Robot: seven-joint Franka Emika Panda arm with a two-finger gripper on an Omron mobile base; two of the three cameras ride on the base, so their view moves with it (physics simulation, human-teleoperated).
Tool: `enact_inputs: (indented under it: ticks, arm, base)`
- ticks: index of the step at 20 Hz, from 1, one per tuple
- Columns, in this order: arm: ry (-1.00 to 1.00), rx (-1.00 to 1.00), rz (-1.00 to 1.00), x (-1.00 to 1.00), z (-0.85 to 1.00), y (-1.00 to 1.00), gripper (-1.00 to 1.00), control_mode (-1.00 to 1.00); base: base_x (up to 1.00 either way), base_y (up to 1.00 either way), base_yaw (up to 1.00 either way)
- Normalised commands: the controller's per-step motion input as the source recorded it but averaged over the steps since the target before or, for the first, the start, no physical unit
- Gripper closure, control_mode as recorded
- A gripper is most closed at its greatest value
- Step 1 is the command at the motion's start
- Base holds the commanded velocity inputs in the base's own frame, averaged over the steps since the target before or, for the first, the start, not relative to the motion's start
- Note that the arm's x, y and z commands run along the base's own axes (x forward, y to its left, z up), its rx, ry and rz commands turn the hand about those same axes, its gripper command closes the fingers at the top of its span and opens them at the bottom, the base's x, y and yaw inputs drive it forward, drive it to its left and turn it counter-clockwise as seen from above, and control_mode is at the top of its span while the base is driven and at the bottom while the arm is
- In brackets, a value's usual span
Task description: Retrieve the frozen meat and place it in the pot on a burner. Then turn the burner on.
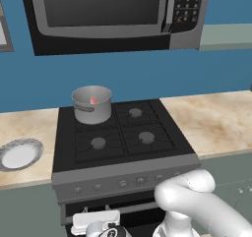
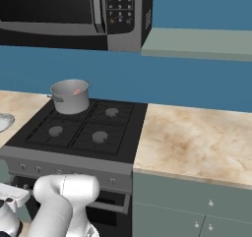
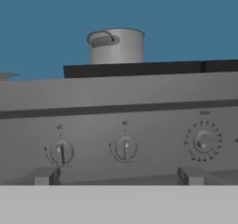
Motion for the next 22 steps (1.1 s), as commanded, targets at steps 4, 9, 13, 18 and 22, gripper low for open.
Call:
enact_inputs:
  ticks: [4,9,13,18,22]
  arm:
    - [0.00,0.00,0.00,0.03,-0.01,-0.11,-1.00,-1.00]
    - [0.00,0.00,0.00,0.06,-0.07,-0.12,-1.00,-1.00]
    - [0.00,-0.01,0.00,0.14,-0.10,0.00,-1.00,-1.00]
    - [0.00,-0.02,0.00,0.25,-0.07,0.00,-1.00,-1.00]
    - [0.00,-0.02,0.00,0.22,-0.03,0.00,-1.00,-1.00]
  base:
    - [0.00,0.00,0.00]
    - [0.00,0.00,0.00]
    - [0.00,0.00,0.00]
    - [0.00,0.00,0.00]
    - [0.00,0.00,0.00]
